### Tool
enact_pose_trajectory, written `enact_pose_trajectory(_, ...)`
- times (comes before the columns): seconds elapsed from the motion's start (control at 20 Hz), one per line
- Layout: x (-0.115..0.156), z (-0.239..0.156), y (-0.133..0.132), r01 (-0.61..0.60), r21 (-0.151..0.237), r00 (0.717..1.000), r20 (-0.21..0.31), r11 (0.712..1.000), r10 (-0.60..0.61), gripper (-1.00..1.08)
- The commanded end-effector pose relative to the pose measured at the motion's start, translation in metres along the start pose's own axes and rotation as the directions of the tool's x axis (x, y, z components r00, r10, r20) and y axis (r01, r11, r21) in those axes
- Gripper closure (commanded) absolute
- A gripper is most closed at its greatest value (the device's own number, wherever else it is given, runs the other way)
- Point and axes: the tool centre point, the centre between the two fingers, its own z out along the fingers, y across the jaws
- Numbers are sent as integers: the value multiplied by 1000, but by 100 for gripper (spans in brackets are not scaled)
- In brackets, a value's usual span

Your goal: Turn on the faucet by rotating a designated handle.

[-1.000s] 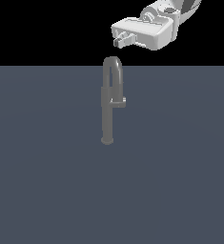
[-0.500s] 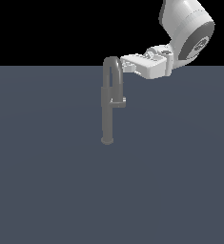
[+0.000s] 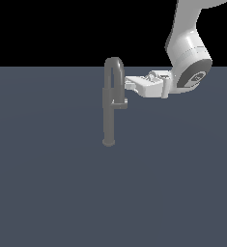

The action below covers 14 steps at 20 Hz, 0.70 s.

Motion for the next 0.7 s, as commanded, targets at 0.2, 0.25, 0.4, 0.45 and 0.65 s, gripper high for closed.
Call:
enact_pose_trajectory(0.2,11,1,-2,-27,28,999,31,999,26,108)
enact_pose_trajectory(0.25,11,1,-2,-27,28,999,31,999,26,108)
enact_pose_trajectory(0.4,11,1,-1,-27,27,999,31,999,26,108)
enact_pose_trajectory(0.45,9,1,1,-27,27,999,31,999,26,108)
enact_pose_trajectory(0.65,4,2,10,-27,27,999,31,999,26,108)
